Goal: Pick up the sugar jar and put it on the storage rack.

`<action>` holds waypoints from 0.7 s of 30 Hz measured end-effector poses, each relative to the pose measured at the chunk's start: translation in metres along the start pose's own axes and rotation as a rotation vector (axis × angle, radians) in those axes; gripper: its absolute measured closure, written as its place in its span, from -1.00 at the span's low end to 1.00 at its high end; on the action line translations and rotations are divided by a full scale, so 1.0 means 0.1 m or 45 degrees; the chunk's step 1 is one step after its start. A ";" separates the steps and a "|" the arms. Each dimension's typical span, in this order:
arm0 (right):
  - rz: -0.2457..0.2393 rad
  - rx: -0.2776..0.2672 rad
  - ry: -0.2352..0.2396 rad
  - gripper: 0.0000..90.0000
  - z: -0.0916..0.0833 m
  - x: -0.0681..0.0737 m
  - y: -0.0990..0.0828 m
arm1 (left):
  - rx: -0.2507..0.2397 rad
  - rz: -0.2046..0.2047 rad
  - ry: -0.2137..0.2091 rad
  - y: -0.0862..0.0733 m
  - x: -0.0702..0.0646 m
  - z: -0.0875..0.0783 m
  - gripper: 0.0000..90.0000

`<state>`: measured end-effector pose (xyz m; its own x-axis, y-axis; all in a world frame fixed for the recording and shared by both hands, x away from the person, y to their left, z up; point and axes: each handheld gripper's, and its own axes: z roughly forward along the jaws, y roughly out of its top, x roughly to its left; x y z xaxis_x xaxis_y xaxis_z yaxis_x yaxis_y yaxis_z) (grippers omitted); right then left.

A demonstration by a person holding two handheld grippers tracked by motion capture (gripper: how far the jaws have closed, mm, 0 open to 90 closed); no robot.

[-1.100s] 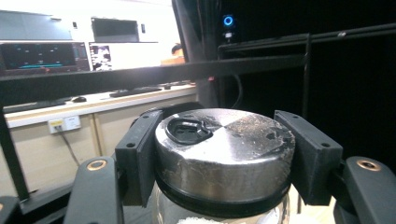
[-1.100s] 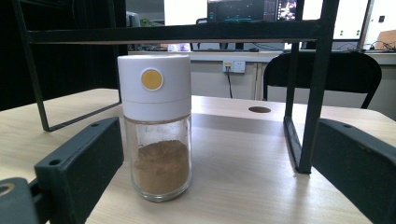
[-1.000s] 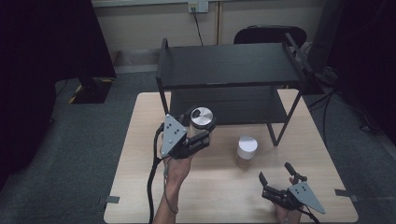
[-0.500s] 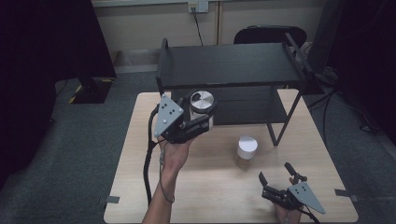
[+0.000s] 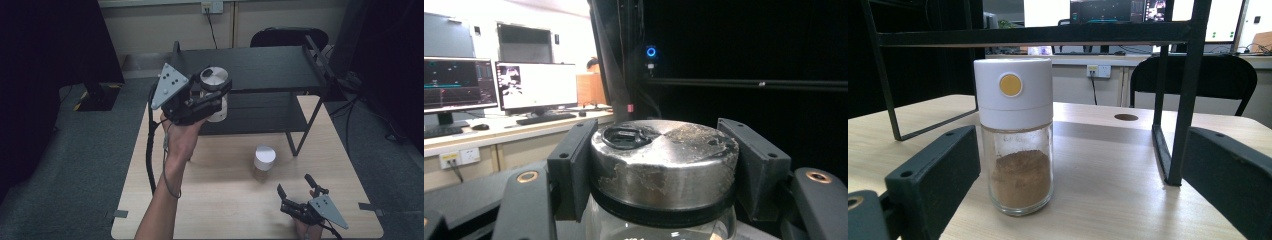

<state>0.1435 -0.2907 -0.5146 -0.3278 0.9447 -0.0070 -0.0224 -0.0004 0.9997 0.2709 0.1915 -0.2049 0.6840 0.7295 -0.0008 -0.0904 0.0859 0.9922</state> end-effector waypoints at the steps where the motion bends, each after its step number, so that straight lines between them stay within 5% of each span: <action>1: 0.001 0.000 0.000 -0.97 0.00 0.00 0.00 | -0.003 0.016 0.008 0.04 -0.01 0.03 -0.21; 10: 0.002 -0.001 0.002 -0.97 0.00 0.00 0.00 | 0.012 0.062 0.073 0.13 0.00 0.30 -0.21; 21: 0.001 0.000 0.007 -0.97 0.00 -0.01 0.00 | 0.048 0.050 0.172 0.15 0.03 0.67 -0.21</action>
<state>0.1438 -0.2917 -0.5147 -0.3332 0.9428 -0.0066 -0.0225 -0.0009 0.9997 0.3206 0.1496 -0.1816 0.5764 0.8168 0.0240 -0.0862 0.0316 0.9958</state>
